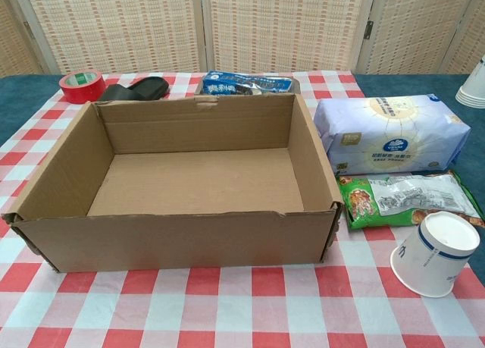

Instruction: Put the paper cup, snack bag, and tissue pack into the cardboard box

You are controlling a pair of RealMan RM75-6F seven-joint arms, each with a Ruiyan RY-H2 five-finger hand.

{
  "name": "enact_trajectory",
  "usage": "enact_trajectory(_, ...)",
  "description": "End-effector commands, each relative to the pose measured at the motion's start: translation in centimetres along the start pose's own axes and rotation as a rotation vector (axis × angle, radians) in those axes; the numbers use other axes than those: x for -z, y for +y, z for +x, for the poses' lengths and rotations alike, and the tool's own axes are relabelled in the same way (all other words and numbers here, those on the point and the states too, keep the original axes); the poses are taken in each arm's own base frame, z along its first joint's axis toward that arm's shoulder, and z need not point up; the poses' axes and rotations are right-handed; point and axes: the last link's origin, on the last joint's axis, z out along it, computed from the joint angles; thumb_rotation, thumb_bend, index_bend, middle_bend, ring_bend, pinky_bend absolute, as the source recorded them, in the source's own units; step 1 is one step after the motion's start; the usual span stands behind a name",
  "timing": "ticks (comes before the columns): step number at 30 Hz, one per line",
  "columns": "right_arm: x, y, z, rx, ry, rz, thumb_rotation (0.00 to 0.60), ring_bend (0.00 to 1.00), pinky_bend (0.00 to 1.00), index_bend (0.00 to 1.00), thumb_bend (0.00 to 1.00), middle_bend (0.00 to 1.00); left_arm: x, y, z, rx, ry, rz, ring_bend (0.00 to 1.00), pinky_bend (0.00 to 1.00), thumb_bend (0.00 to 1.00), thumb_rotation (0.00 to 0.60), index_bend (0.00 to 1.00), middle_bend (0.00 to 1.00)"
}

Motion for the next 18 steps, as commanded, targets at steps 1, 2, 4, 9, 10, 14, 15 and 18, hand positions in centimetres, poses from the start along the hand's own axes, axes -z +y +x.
enact_trajectory(1, 0.1, 0.1, 0.0, -0.001, -0.001, -0.001, 0.6, 0.0, 0.0, 0.1, 0.0, 0.01, 0.1, 0.3, 0.0, -0.001, -0.003, -0.013, 0.0, 0.08, 0.18, 0.6, 0.0, 0.0)
enact_trajectory(2, 0.1, 0.1, 0.0, 0.0, -0.002, -0.002, 0.6, 0.0, 0.0, 0.1, 0.0, 0.01, 0.2, 0.4, -0.1, 0.0, -0.006, -0.018, 0.0, 0.08, 0.18, 0.6, 0.0, 0.0)
enact_trajectory(4, 0.2, 0.1, 0.0, -0.001, -0.005, -0.003, 0.6, 0.0, 0.0, 0.1, 0.0, 0.01, 0.2, 0.4, -0.2, 0.001, -0.012, -0.023, 0.0, 0.08, 0.18, 0.6, 0.0, 0.0)
enact_trajectory(9, 0.3, 0.0, -0.1, -0.004, -0.011, 0.001, 0.6, 0.0, 0.0, 0.1, 0.0, 0.01, 0.2, 0.5, -0.2, -0.005, -0.013, -0.025, 0.0, 0.08, 0.18, 0.6, 0.0, 0.0)
enact_trajectory(10, 0.3, -0.1, 0.0, -0.006, -0.01, 0.004, 0.6, 0.0, 0.0, 0.1, 0.0, 0.01, 0.2, 0.5, -0.2, -0.006, -0.013, -0.026, 0.0, 0.08, 0.18, 0.6, 0.0, 0.0)
enact_trajectory(14, 0.0, -0.6, 0.3, -0.022, -0.008, 0.02, 0.6, 0.0, 0.0, 0.1, 0.0, 0.01, -0.1, 0.4, -0.4, -0.01, -0.021, -0.019, 0.0, 0.08, 0.18, 0.6, 0.0, 0.0)
enact_trajectory(15, -0.1, -0.7, 0.3, -0.023, -0.008, 0.024, 0.6, 0.0, 0.0, 0.1, 0.0, 0.01, -0.1, 0.3, -0.4, -0.011, -0.024, -0.017, 0.0, 0.08, 0.18, 0.6, 0.0, 0.0)
enact_trajectory(18, -0.5, -1.1, 0.4, -0.006, -0.018, 0.042, 0.6, 0.0, 0.0, 0.1, 0.0, 0.01, -0.1, 0.2, -0.4, -0.012, -0.027, -0.01, 0.0, 0.08, 0.18, 0.6, 0.0, 0.0)
